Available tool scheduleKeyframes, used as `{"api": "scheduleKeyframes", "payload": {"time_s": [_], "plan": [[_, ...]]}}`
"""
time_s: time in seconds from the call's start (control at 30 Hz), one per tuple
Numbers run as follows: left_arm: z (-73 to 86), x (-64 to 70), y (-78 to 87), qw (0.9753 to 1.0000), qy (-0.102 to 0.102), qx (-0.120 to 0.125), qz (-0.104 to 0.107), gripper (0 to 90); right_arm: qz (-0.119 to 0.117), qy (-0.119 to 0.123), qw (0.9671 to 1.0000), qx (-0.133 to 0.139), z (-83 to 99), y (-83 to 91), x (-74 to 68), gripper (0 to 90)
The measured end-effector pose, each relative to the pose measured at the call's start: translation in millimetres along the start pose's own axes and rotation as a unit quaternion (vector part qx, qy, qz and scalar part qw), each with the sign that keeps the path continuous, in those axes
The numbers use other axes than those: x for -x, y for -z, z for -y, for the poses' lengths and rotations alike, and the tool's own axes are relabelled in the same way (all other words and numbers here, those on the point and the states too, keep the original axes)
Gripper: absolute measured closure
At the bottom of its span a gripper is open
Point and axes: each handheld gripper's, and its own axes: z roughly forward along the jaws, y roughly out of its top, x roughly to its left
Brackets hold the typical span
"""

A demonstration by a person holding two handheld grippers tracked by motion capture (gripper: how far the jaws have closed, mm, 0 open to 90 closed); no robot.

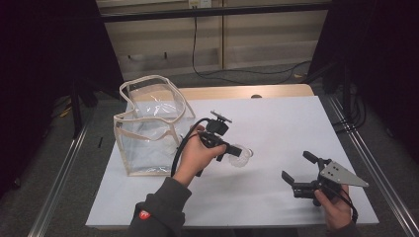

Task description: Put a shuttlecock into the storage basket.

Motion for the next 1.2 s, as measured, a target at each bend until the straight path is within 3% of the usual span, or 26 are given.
{"api": "scheduleKeyframes", "payload": {"time_s": [0.5, 1.2], "plan": [[-6.9, 3.0, 19.8, 0.9999, 0.006, -0.006, -0.006, 89.9, 0.000, 0.000, 1.0000, 0.001, -0.3, -0.5, -0.1, 0.1], [-13.1, 4.4, 31.4, 0.9999, 0.006, -0.006, -0.007, 89.9, 0.004, -0.005, 1.0000, -0.001, 0.8, 1.8, 1.1, 0.1]]}}
